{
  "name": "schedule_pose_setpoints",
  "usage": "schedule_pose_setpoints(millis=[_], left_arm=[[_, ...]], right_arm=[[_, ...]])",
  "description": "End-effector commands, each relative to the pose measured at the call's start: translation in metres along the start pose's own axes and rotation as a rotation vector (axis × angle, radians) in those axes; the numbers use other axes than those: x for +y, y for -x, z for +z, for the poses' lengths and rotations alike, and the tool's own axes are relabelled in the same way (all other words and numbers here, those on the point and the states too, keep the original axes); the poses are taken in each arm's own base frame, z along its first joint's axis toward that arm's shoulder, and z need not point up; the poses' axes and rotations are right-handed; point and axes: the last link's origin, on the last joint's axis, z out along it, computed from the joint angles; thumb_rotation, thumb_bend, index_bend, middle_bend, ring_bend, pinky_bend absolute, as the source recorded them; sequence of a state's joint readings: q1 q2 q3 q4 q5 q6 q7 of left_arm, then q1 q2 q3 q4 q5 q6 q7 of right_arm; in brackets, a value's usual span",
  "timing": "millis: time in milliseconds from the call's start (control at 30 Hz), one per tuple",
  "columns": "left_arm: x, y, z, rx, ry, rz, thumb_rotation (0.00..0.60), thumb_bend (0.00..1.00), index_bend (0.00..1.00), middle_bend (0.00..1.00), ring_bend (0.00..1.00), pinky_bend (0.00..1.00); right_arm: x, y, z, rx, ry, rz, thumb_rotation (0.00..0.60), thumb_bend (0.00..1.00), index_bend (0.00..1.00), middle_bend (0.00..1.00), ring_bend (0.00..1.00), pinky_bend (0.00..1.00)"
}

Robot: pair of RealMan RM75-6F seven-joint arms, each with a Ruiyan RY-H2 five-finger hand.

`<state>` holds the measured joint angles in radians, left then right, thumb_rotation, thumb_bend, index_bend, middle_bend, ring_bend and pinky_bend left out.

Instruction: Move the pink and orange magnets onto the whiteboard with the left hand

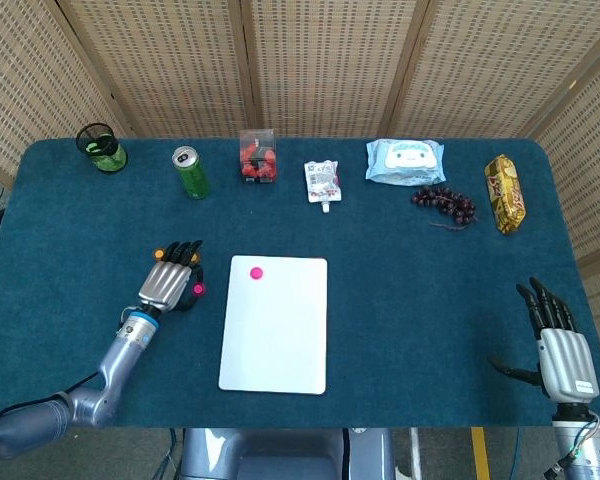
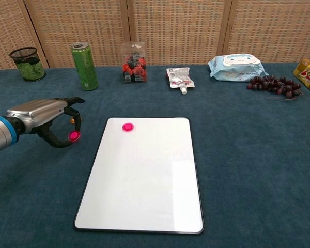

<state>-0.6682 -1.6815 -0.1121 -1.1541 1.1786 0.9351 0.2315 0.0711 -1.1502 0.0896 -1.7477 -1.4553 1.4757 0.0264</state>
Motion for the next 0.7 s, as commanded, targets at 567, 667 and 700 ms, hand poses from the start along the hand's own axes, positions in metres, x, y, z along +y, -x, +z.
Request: schedule_pose_setpoints(millis=[567,667,700], left_arm=[[0.091,-0.046,0.053,0.006,0.147,-0.071,0.600,0.33,0.68,0.00,0.00,0.00],[0.108,-0.044,0.062,-0.001,0.150,-0.084,0.600,0.33,0.68,0.00,0.00,0.00],[0.112,-0.043,0.065,-0.004,0.151,-0.087,0.600,0.33,0.68,0.00,0.00,0.00]], right_arm=[[0.001,0.000,0.001,-0.009,0.004,0.001,0.600,0.13,0.00,0.00,0.00,0.06],[0.001,0.000,0.001,-0.012,0.005,0.004,0.600,0.13,0.00,0.00,0.00,0.06],[0.001,0.000,0.001,-0.013,0.005,0.005,0.600,0.13,0.00,0.00,0.00,0.06]])
